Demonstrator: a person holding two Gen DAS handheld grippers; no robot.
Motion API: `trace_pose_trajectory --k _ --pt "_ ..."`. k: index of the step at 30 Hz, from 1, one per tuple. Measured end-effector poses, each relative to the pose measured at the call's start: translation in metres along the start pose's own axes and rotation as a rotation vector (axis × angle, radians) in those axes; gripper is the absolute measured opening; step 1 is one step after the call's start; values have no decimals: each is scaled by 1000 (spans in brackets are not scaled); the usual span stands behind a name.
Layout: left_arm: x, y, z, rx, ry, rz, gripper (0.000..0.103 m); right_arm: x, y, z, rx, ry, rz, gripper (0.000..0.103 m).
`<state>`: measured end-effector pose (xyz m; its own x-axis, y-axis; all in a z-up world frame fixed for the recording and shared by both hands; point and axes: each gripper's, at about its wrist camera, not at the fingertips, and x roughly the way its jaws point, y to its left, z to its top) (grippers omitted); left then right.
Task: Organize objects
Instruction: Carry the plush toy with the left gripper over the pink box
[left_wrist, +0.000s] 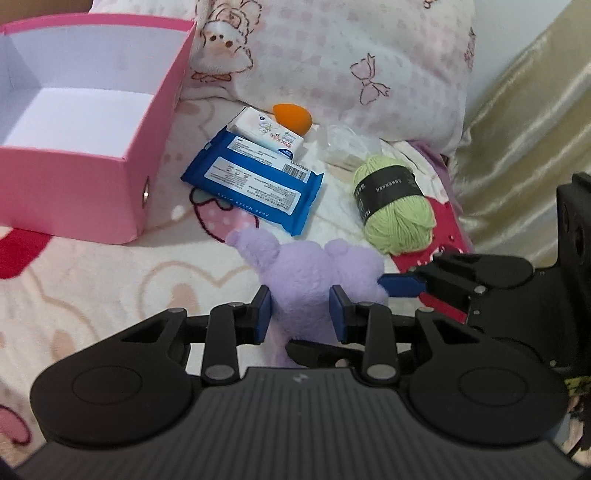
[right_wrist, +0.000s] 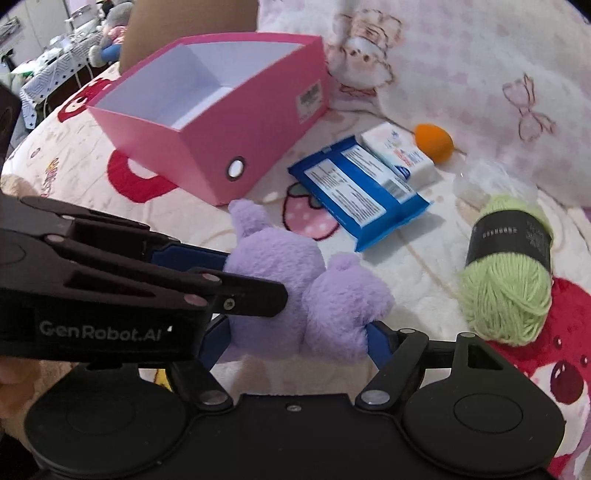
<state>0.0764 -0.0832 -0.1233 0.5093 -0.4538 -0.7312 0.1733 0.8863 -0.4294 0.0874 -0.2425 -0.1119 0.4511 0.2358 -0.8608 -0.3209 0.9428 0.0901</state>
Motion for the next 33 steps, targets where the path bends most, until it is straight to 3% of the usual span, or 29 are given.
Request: trace_pose_trajectory --k 8,15,21,33 --pt "-38 0 5 11 -2 5 32 -24 17 3 25 -54 35 78" --pt "-59 9 6 -20 46 -40 32 -36 34 6 84 3 33 79" --pt "-79 6 6 -2 87 -28 32 -48 49 9 126 36 42 79" --pt "-125 9 21 19 83 -28 32 -80 82 31 166 21 24 80"
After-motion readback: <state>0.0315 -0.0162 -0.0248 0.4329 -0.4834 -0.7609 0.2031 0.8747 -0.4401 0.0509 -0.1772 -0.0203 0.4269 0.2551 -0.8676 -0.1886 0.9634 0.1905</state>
